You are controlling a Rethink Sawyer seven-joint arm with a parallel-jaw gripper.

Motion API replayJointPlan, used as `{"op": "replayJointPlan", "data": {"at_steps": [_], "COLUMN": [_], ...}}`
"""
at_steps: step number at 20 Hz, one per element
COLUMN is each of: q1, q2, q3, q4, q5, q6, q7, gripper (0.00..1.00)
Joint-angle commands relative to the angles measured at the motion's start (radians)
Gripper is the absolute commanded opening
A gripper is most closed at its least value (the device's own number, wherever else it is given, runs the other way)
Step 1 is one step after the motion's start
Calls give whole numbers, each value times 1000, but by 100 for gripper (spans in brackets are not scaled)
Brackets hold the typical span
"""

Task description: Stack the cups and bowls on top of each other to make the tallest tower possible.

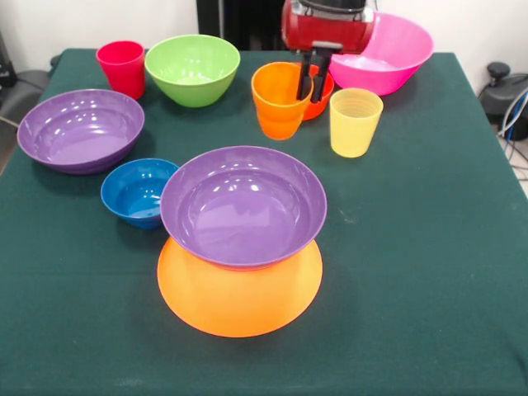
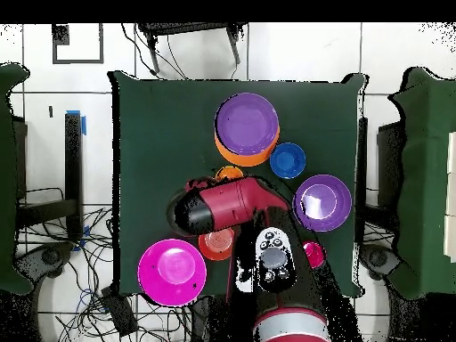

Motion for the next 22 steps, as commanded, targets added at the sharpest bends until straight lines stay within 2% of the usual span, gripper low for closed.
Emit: {"op": "replayJointPlan", "data": {"at_steps": [1, 4, 10, 14, 22], "q1": [43, 33, 6, 1, -30], "q2": [-66, -68, -97, -91, 1], "q3": [24, 37, 74, 83, 107], "q4": [-135, -145, -153, -181, -299], "q5": [-16, -5, 52, 51, -12], "q6": [100, 114, 239, 237, 173], "q7": [-11, -19, -72, -80, -117], "gripper": [0, 0, 0, 0, 0]}}
